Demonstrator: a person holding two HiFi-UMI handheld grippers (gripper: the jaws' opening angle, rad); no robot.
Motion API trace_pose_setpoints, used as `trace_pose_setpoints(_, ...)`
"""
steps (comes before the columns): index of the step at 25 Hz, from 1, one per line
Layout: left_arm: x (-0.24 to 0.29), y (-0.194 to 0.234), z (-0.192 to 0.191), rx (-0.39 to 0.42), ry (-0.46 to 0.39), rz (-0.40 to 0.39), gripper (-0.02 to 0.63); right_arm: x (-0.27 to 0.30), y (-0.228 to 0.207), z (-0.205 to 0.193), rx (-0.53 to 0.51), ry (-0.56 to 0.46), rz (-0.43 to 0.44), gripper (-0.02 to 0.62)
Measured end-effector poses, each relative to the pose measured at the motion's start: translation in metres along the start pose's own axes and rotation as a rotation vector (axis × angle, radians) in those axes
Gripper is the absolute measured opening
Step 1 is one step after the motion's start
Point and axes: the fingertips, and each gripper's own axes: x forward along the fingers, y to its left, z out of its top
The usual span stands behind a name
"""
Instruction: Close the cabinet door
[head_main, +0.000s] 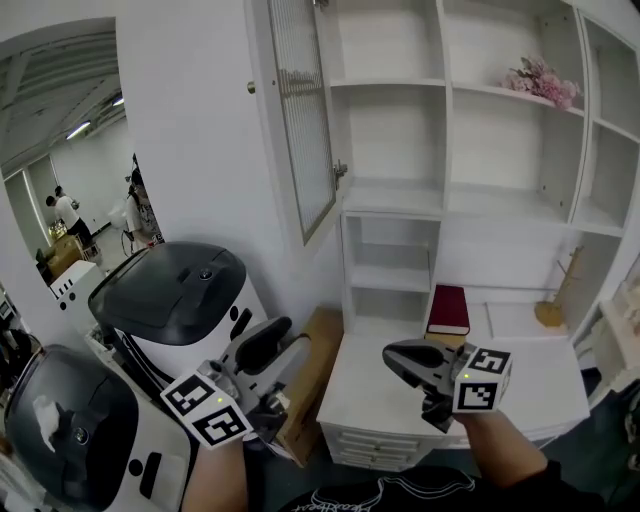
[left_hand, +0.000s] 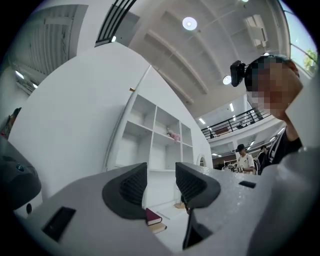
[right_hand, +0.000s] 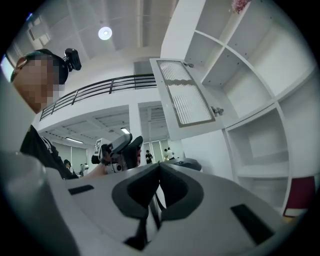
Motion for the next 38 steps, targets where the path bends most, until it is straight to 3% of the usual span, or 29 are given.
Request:
trace_pose_setpoints(4,0.017,0.027,0.043,0.026,-0.055,-0.076,0.193,0.015,-0.006,0.021,-0.082,-0.012,-0.023,0.006)
trace_pose_setpoints(7,0.027,0.049,0.081,-0.02,-0.11,-0.141,0.196,0.02,-0.013,0.026,-0.126,-0.004,-0.057,0.006)
trace_pose_setpoints(14,0.05,0.1,0.158,-0.051,-0.219,-0.235,0.195,0.027,-0.026,0.026,-0.13,-0.006,-0.128,0.006)
trace_pose_setpoints(20,0.08,0.116,0.219,-0.092,-0.333,-0.351,0.195,0.02,-0.031,0.026,-0.129,-0.017,-0.193,0.006)
trace_pose_setpoints(24,0.102,0.119,0.247,-0.098,-0.37,-0.416,0.195,0.012,-0.033,0.023,-0.135,-0.018,-0.248,0.006)
trace_pose_setpoints(31,0.125,0.137,0.281,-0.219,-0.419,-0.512,0.193,0.006,-0.036,0.033,-0.154,-0.017,-0.306,0.006)
trace_pose_setpoints(35,0.129,0.137,0.283,-0.244,-0.434,-0.57,0.193,0.018,-0.04,0.025,-0.15,-0.014,-0.305,0.006)
trace_pose_setpoints(38,0.133,0.136,0.282,-0.208,-0.417,-0.571,0.19,0.026,-0.045,0.019,-0.145,-0.012,-0.306,0.006)
